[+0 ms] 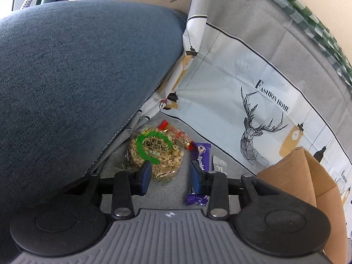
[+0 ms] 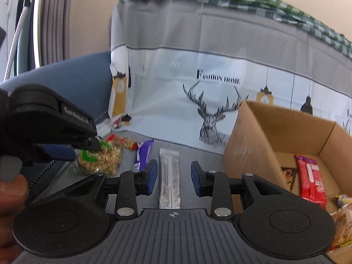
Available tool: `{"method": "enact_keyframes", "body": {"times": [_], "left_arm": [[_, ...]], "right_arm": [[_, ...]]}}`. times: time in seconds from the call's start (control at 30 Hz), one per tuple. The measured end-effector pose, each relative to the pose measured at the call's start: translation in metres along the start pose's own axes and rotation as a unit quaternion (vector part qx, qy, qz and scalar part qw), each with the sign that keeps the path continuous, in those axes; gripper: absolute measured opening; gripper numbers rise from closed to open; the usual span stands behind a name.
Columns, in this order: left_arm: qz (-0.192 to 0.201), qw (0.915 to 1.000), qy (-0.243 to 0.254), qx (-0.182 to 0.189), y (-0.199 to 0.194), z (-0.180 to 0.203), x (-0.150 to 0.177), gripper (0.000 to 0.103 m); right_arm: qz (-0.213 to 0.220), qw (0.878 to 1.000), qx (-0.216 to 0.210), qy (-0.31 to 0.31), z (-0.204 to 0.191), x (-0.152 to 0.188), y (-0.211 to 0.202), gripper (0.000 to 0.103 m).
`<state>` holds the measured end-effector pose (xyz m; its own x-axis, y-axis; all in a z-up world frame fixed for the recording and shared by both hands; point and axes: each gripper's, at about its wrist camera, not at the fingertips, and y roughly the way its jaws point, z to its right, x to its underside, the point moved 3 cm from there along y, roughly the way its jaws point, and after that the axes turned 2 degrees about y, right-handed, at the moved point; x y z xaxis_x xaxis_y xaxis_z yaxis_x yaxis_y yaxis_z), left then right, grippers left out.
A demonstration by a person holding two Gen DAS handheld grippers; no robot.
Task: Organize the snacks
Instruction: 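Grasp the silver stick pack with the right tool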
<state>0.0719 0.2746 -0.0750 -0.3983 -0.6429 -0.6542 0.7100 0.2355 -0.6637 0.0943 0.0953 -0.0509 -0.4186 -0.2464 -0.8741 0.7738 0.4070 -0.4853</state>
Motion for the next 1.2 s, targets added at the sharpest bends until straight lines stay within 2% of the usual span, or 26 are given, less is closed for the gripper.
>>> {"method": "enact_keyframes", "body": {"times": [0.17, 0.43, 0.67, 0.77, 0.83, 0.87, 0.93, 1.07, 1.13, 1.2], "left_arm": [[-0.002, 1.0000, 0.003, -0.003, 0.003, 0.000, 0.001, 0.041], [-0.007, 0.9999, 0.008, -0.002, 0.004, 0.001, 0.002, 0.041], [-0.008, 0.9999, 0.009, -0.002, 0.004, 0.001, 0.002, 0.041], [-0.007, 0.9999, 0.008, -0.001, 0.004, 0.001, 0.002, 0.041], [-0.007, 0.9999, 0.009, 0.000, 0.003, 0.002, 0.002, 0.041], [-0.007, 0.9999, 0.009, 0.001, 0.003, 0.003, 0.002, 0.041], [-0.007, 0.9999, 0.008, 0.001, 0.003, 0.003, 0.002, 0.041], [-0.004, 1.0000, 0.006, 0.001, 0.001, 0.002, 0.000, 0.041], [-0.005, 1.0000, 0.003, 0.000, 0.000, 0.001, 0.000, 0.041], [-0.005, 1.0000, -0.001, 0.000, 0.000, 0.000, -0.001, 0.041]], "right_arm": [[-0.010, 1.000, 0.008, 0.006, 0.002, 0.004, 0.013, 0.037], [-0.044, 0.999, 0.020, 0.013, 0.010, 0.018, 0.042, 0.053], [-0.081, 0.997, -0.002, 0.005, 0.008, 0.029, 0.061, 0.054], [-0.085, 0.996, -0.020, -0.001, 0.006, 0.030, 0.063, 0.043], [-0.087, 0.996, -0.030, -0.002, 0.005, 0.031, 0.062, 0.029], [-0.085, 0.996, -0.030, -0.005, 0.004, 0.030, 0.061, 0.027], [-0.079, 0.996, -0.030, -0.006, 0.004, 0.029, 0.058, 0.018], [-0.080, 0.996, -0.032, 0.009, 0.008, 0.029, 0.054, 0.014], [-0.076, 0.997, -0.026, 0.010, 0.009, 0.028, 0.049, 0.007], [-0.073, 0.997, -0.021, 0.006, 0.008, 0.027, 0.045, 0.006]]}}
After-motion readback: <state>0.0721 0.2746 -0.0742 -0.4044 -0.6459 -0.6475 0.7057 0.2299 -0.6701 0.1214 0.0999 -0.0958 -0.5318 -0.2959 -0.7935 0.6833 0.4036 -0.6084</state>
